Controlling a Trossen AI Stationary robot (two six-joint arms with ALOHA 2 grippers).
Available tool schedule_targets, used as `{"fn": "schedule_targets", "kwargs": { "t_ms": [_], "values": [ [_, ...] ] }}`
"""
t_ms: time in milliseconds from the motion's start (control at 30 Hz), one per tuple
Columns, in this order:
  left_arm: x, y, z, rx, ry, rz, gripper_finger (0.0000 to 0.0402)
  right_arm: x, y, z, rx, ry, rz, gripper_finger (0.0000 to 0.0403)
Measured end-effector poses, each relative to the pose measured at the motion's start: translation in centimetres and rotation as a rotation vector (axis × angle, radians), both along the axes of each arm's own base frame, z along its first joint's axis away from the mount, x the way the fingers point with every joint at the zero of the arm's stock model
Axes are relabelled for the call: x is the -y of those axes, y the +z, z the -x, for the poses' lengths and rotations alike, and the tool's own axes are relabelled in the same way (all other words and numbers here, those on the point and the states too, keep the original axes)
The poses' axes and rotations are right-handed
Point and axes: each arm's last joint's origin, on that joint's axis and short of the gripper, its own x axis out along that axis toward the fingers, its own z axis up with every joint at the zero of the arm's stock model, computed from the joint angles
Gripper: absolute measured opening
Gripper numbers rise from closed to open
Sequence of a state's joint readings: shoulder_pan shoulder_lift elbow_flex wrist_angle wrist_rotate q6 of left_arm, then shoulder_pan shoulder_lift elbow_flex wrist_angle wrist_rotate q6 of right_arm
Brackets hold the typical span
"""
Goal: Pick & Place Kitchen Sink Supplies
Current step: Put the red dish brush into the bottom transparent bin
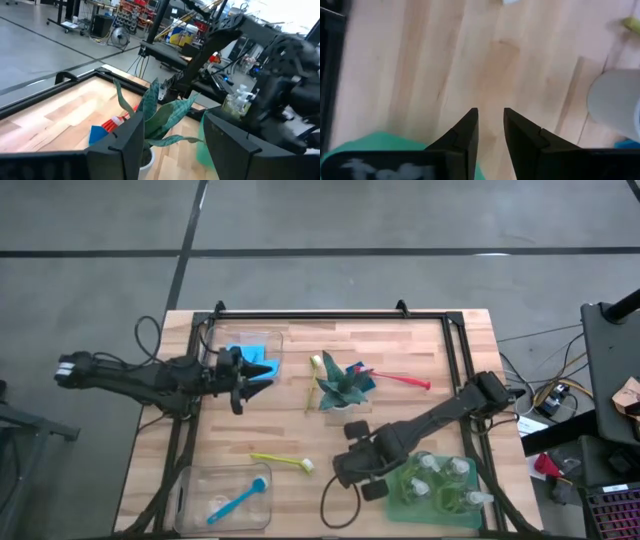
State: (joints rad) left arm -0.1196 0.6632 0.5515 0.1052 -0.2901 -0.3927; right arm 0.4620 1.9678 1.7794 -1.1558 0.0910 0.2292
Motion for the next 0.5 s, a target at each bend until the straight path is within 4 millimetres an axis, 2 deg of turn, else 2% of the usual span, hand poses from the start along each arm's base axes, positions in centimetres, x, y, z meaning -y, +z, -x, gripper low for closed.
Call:
{"fn": "schedule_targets", "kwargs": {
  "t_ms": [200,367,500],
  "values": [
    [0.2,-0.4,-0.9,-0.024,-0.005,-0.008,0.0195,-0.3,2.1,0.6,0.044,0.005,0.018,0.0085],
    [0.9,-0.3,-1.7,0.001,-0.055,-0.131,0.0195,0.9,4.0,2.1,0.090,-0.050,0.122,0.0082],
    [1.7,0.1,-2.0,0.055,-0.091,-0.183,0.0195,2.5,4.9,3.3,0.064,-0.148,0.251,0.0105]
  ]
}}
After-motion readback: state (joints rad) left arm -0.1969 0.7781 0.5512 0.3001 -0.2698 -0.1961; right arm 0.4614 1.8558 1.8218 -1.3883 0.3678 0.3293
